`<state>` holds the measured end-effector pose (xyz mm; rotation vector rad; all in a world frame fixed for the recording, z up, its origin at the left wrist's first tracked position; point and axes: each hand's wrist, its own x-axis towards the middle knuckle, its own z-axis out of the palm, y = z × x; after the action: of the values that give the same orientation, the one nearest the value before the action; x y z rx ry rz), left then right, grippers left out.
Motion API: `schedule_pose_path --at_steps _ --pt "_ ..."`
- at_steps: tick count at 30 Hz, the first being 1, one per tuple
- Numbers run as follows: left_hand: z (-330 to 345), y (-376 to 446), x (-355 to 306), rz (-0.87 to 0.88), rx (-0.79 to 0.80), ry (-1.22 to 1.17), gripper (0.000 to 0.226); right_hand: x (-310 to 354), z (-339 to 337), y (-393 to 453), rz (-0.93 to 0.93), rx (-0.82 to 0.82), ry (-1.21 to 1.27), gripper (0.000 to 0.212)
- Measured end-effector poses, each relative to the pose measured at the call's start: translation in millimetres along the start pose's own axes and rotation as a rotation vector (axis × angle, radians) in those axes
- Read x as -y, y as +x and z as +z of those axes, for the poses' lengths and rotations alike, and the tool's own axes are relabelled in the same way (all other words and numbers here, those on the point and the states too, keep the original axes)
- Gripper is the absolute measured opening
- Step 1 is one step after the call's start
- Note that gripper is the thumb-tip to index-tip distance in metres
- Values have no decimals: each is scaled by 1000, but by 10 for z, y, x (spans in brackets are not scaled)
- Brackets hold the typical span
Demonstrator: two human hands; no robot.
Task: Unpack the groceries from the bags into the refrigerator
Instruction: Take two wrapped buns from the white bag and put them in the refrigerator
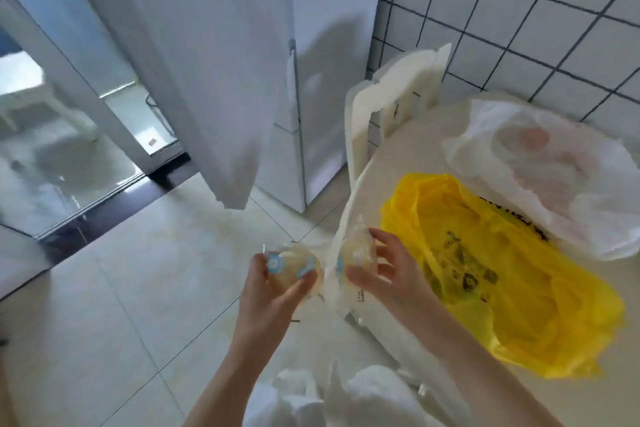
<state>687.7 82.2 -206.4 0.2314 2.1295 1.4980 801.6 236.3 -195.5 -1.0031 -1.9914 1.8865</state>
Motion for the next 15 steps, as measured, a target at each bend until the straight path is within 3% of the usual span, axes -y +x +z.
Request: schedule_pose_path --at_steps 9,15 --pt "-1894 -4 514 -52 -170 -23 40 220 1820 -190 23 243 -64 70" --pt "-2842 107 738 -95 -274 -123 37 374 2790 -111 164 353 146 66"
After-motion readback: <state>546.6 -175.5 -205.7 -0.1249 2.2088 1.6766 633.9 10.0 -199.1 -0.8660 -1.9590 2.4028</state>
